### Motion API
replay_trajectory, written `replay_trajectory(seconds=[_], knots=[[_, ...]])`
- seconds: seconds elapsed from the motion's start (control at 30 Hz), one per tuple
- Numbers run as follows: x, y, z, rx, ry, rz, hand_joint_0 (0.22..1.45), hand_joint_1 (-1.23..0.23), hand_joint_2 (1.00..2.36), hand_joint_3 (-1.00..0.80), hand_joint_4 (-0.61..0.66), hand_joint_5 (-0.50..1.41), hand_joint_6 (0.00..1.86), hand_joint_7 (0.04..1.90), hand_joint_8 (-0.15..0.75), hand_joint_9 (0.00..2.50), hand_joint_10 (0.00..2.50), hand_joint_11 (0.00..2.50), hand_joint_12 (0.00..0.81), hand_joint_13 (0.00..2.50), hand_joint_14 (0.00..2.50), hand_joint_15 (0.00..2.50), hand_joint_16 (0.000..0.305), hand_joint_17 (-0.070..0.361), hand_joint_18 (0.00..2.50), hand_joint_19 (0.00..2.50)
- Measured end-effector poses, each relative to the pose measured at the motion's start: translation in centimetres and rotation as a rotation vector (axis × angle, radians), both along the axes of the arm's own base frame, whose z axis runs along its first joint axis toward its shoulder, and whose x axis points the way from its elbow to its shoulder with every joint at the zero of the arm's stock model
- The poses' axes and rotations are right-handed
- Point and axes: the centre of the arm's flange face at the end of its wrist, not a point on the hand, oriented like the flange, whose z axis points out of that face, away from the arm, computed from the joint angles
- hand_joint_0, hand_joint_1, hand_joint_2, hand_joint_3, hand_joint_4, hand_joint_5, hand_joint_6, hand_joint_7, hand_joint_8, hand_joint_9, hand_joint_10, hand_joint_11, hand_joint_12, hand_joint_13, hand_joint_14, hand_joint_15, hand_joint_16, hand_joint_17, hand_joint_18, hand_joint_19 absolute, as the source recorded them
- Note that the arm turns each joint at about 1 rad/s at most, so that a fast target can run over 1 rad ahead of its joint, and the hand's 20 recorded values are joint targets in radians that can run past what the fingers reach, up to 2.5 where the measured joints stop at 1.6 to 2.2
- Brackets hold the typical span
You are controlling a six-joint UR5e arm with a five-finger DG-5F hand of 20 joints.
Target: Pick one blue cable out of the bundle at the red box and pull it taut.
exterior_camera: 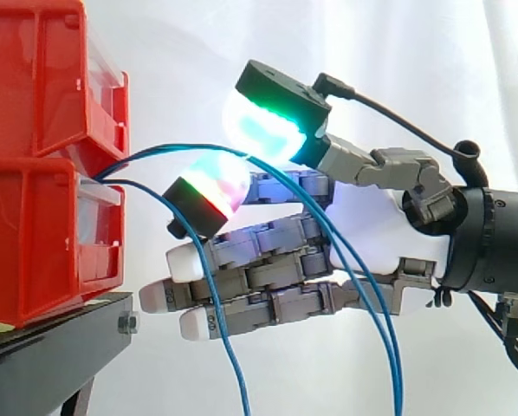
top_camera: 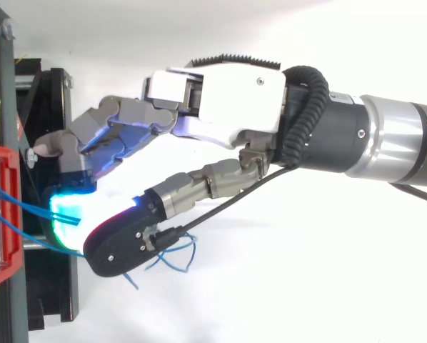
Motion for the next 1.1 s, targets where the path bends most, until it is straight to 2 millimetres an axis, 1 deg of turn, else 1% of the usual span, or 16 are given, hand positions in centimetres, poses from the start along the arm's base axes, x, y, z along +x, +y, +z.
replay_trajectory(seconds=[0.13,0.2,0.33,0.43,0.53,0.57,0.67,0.9,1.0,1.1], knots=[[0.0,0.0,-0.01,0.0,0.0,0.002,0.63,-0.8,1.01,-0.26,0.08,-0.15,0.91,1.02,0.365,0.81,0.01,0.54,0.363,0.39,0.0,0.12,0.052,0.117,0.45,0.13],[0.0,0.0,-0.02,0.001,0.0,0.002,0.66,-0.85,1.02,-0.22,0.02,-0.16,0.91,1.08,0.361,0.81,0.01,0.56,0.364,0.4,0.01,0.11,0.052,0.117,0.46,0.12],[0.0,-0.01,-0.01,0.002,0.0,0.002,0.7,-0.87,1.02,-0.22,-0.06,-0.16,0.93,1.06,0.355,0.81,0.01,0.56,0.361,0.4,0.0,0.11,0.052,0.116,0.47,0.1],[0.0,-0.02,0.02,0.002,0.0,0.001,0.7,-0.86,1.01,-0.25,-0.08,-0.16,0.93,1.05,0.352,0.89,0.01,0.72,0.36,0.4,0.0,0.11,0.052,0.116,0.47,0.11],[0.0,-0.02,0.0,0.003,0.0,0.001,0.7,-0.85,1.01,-0.26,-0.09,-0.17,0.93,1.03,0.354,1.0,0.01,0.94,0.359,0.42,0.0,0.12,0.052,0.116,0.47,0.11],[0.0,-0.02,0.0,0.003,0.0,0.001,0.7,-0.85,1.01,-0.26,-0.1,-0.17,0.93,1.02,0.359,1.03,0.01,1.04,0.358,0.43,0.0,0.13,0.052,0.116,0.47,0.11],[0.0,-0.01,0.01,0.003,0.0,0.001,0.71,-0.85,1.01,-0.27,-0.11,-0.17,0.93,1.02,0.354,1.09,0.01,1.18,0.36,0.44,0.0,0.13,0.051,0.116,0.47,0.1],[0.0,-0.01,0.03,0.005,-0.001,0.001,0.71,-0.86,1.01,-0.29,-0.13,-0.17,0.93,1.01,0.346,1.15,0.01,1.36,0.358,0.47,0.01,0.16,0.051,0.115,0.47,0.1],[0.0,-0.01,0.02,0.007,-0.001,0.001,0.71,-0.86,1.01,-0.3,-0.13,-0.17,0.93,1.0,0.34,1.17,0.11,1.35,0.359,0.49,0.01,0.17,0.051,0.115,0.46,0.1],[0.02,-0.02,0.06,0.007,-0.002,0.001,0.71,-0.86,1.01,-0.31,-0.13,-0.17,0.93,0.98,0.34,1.16,0.11,1.34,0.359,0.49,0.01,0.18,0.051,0.115,0.46,0.1]])
